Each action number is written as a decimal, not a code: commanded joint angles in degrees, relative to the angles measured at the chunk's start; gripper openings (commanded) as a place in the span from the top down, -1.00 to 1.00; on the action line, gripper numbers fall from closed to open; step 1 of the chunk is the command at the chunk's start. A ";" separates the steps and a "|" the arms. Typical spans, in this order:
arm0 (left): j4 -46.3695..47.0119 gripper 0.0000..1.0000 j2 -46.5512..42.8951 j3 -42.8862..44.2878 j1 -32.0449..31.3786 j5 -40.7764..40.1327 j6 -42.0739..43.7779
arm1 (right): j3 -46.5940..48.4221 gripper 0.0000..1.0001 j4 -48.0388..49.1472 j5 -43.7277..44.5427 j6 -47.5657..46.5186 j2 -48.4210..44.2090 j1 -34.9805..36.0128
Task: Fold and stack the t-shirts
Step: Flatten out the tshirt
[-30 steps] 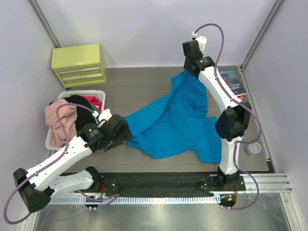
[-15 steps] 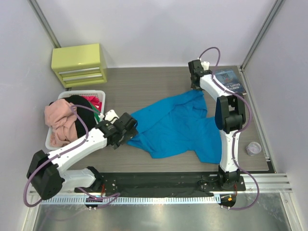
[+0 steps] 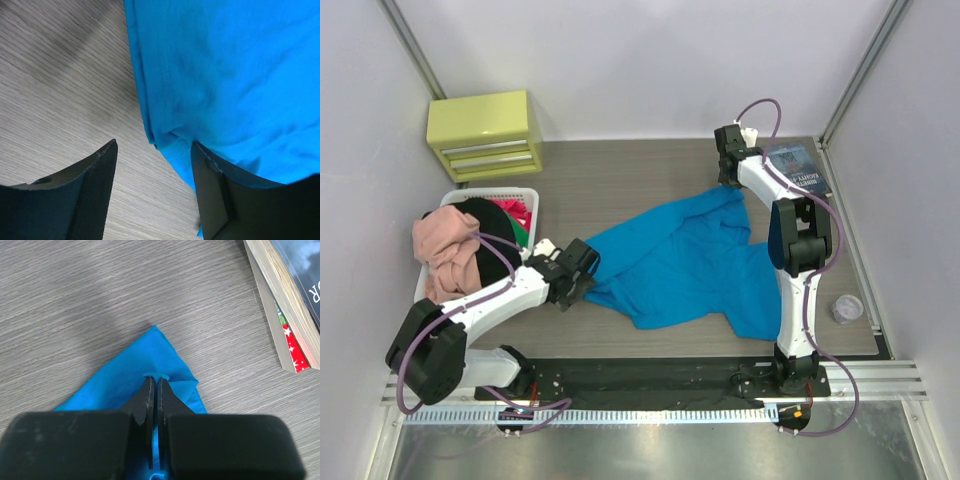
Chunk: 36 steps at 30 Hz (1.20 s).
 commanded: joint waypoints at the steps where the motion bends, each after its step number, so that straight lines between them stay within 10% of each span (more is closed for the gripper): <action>1: 2.50 -0.12 0.11 -0.49 0.56 -2.41 -2.08 | 0.62 0.98 2.06 0.01 -0.47 -2.21 0.25; 12: 5.49 0.43 0.56 -1.47 1.09 -2.85 -0.41 | -0.08 0.98 1.97 -0.16 -0.21 -2.73 0.25; 16: 3.83 1.00 -0.15 -0.50 1.61 -4.69 0.12 | -0.34 0.98 1.97 -0.08 -0.03 -2.91 0.25; 36: -0.55 1.00 -9.37 22.94 2.58 -3.55 26.83 | 0.80 0.98 0.65 0.54 -2.14 -16.24 0.25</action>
